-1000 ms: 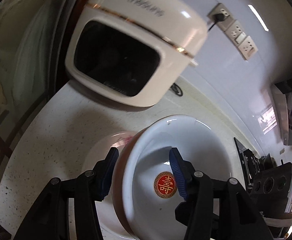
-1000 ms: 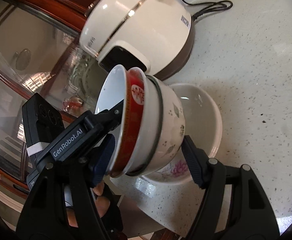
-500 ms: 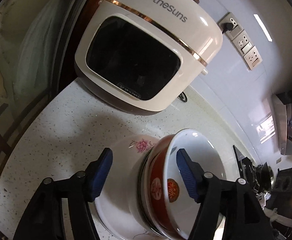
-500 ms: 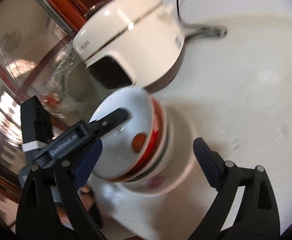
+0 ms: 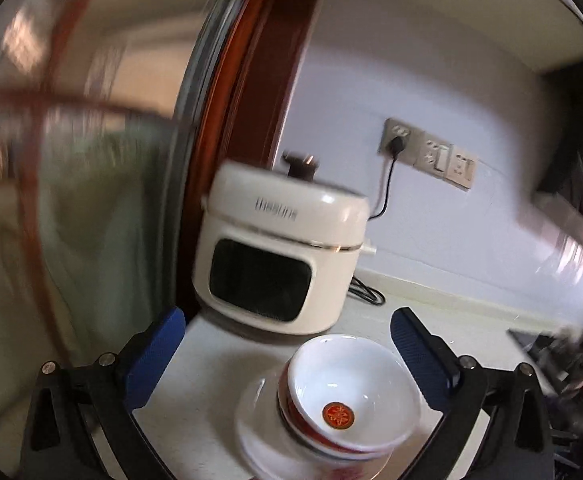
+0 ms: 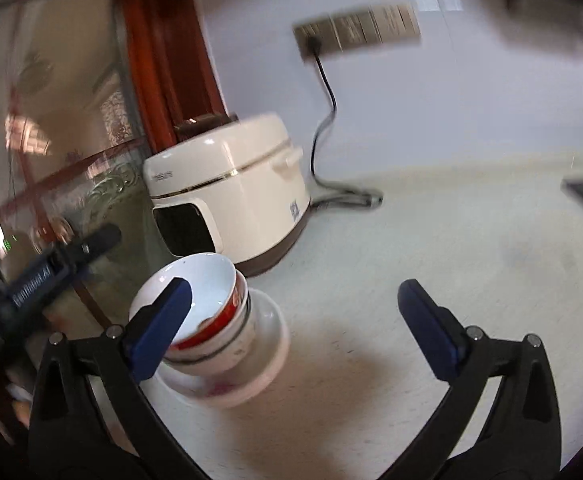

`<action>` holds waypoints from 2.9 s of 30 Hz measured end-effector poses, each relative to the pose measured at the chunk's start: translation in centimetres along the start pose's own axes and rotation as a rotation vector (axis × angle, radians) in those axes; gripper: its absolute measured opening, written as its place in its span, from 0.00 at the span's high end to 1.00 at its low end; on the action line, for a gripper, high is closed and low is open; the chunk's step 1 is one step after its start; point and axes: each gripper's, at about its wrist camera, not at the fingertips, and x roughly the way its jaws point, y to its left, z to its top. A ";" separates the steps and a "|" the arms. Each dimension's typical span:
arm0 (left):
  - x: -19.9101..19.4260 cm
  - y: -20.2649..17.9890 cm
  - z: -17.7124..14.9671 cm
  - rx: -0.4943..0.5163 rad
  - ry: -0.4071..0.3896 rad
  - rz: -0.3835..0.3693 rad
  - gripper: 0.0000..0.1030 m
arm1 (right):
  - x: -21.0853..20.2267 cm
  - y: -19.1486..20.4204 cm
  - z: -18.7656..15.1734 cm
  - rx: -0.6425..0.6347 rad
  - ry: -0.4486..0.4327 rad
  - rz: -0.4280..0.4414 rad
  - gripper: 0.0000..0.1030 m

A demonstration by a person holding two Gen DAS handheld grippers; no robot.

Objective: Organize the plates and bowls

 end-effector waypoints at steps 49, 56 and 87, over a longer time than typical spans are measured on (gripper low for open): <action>-4.6 0.1 -12.1 0.136 0.181 0.078 0.00 | -6.9 2.3 -10.6 -0.122 -0.066 -0.121 0.00; -4.3 0.5 -12.2 0.138 0.190 0.071 0.00 | -6.8 2.2 -10.7 -0.110 -0.056 -0.116 0.00; -4.5 0.5 -12.3 0.137 0.191 0.072 0.00 | -6.5 1.4 -10.9 -0.085 -0.027 -0.088 0.00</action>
